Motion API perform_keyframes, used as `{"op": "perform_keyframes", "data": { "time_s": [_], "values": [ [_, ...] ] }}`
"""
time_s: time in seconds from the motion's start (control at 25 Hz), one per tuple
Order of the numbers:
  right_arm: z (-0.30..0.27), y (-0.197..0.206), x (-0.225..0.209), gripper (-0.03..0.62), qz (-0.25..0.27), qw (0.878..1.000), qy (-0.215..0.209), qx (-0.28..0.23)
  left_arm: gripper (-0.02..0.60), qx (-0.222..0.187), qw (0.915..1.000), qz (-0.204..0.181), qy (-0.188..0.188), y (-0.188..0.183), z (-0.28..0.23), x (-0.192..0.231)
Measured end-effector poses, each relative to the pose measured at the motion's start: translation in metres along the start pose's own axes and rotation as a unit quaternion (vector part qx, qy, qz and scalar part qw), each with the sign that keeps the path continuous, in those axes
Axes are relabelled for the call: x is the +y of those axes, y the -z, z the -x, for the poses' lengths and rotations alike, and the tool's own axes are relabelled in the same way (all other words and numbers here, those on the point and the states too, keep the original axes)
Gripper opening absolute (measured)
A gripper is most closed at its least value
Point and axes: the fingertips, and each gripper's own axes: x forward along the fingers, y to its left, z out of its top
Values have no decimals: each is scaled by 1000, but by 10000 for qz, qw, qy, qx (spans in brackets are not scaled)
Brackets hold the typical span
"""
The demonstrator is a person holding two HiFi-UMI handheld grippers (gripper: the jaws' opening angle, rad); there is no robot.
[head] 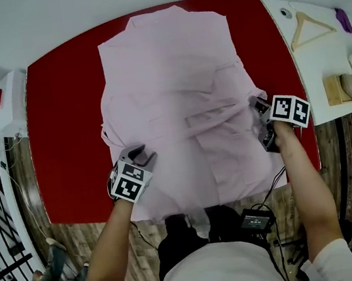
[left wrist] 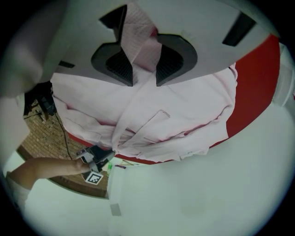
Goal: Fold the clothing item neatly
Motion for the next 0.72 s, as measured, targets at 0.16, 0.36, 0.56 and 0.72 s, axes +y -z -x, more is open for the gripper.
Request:
{"op": "perform_keyframes", "data": {
  "time_s": [0.16,0.36,0.56,0.72],
  "values": [
    [0,2,-5,106,216,9995,207,74,163,-34,10000,55,53,-2,1,-1],
    [-1,3,-11,106,424,9987,285,55,163,-81,9997,211,38,-2,3,2],
    [12,-4,-3,107,858,9958,147,-279,163,-587,9976,374,62,-16,14,0],
    [27,-7,10,109,1361,9893,26,-519,163,-887,9944,579,30,-25,30,-4]
  ]
}}
